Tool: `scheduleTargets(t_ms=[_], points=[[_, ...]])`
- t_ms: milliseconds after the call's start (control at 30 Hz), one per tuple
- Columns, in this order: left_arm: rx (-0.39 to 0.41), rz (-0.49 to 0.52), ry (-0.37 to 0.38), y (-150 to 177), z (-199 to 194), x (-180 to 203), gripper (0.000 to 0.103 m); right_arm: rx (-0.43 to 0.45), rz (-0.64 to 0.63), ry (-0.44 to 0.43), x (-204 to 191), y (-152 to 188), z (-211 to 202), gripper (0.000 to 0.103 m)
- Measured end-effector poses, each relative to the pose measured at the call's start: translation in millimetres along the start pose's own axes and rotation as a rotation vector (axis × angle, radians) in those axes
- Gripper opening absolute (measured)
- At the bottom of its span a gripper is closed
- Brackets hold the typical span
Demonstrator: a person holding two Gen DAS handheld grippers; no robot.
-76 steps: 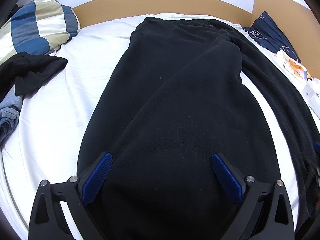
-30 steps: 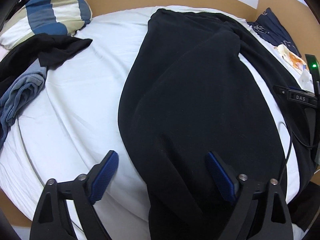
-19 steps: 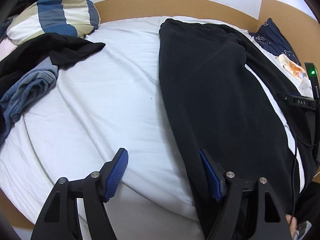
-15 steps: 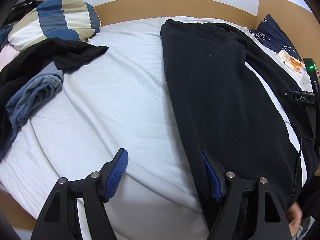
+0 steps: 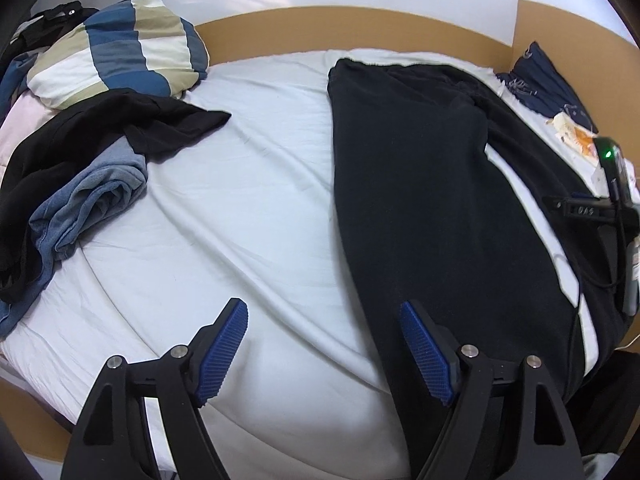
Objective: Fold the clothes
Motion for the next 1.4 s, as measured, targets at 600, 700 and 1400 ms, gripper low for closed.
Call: scheduleTargets(t_ms=[600, 700, 1400], points=[[-0.008, 0.009, 0.149, -59, 97, 101, 0.086, 0.000, -0.001, 0.000, 1, 0, 0, 0.103], [-0.036, 0.035, 0.125, -47, 120, 106, 0.086, -0.001, -0.003, -0.001, 3, 0, 0, 0.103], [-0.078, 0.100, 0.100, -38, 127, 115, 0.103, 0.001, -0.003, 0.000, 5, -3, 0, 0.103]])
Point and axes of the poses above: each gripper's, at about its wrist camera, not at the fingertips, and z roughly the way its jaws point, x to its right, y to its underside, the point moved 4 cm from there along z, roughly the way its jaws point, and after that the axes turned 8 degrees about x, right-handed, at the moved point
